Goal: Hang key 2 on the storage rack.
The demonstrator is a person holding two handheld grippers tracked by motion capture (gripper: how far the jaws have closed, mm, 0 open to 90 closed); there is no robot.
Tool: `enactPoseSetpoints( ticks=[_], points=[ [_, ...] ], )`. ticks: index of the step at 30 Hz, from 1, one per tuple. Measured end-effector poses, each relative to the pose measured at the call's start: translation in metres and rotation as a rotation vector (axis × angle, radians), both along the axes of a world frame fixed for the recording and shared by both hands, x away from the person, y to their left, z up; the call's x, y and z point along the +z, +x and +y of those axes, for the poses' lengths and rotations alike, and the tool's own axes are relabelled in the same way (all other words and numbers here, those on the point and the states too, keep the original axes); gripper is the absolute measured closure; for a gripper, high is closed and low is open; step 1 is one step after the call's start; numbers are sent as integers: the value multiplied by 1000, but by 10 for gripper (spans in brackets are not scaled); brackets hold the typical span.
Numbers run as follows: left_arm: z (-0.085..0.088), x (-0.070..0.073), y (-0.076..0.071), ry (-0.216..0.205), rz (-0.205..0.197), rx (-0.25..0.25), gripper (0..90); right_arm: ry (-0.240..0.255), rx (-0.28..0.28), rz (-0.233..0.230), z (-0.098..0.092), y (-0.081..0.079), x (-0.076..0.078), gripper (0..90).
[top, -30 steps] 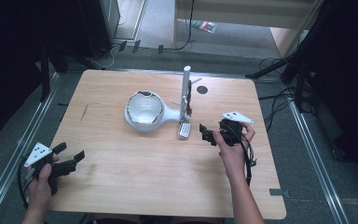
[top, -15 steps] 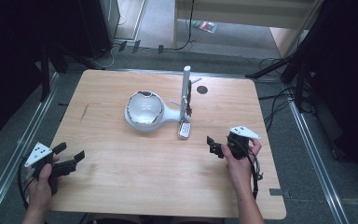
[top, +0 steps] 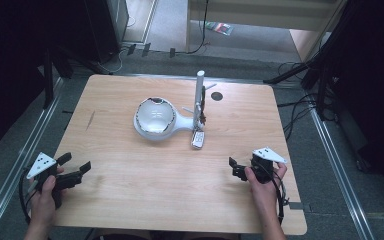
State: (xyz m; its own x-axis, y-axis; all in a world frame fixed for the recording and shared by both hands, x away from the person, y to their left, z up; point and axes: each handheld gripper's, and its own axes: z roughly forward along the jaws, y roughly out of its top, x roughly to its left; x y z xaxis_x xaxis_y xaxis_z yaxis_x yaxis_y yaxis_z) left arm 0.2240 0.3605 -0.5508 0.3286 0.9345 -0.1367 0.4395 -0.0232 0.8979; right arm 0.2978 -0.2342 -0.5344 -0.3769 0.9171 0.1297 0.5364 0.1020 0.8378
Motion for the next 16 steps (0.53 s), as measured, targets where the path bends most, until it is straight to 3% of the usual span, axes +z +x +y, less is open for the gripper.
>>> enactPoseSetpoints(
  ticks=[8, 16],
  points=[
    [0, 0, 0, 0, 3, 1, 148, -8, -7, 8, -15, -15, -7, 48],
    [0, 0, 0, 3, 8, 1, 148, 8, -10, -16, -22, -23, -11, 62]
  ],
)
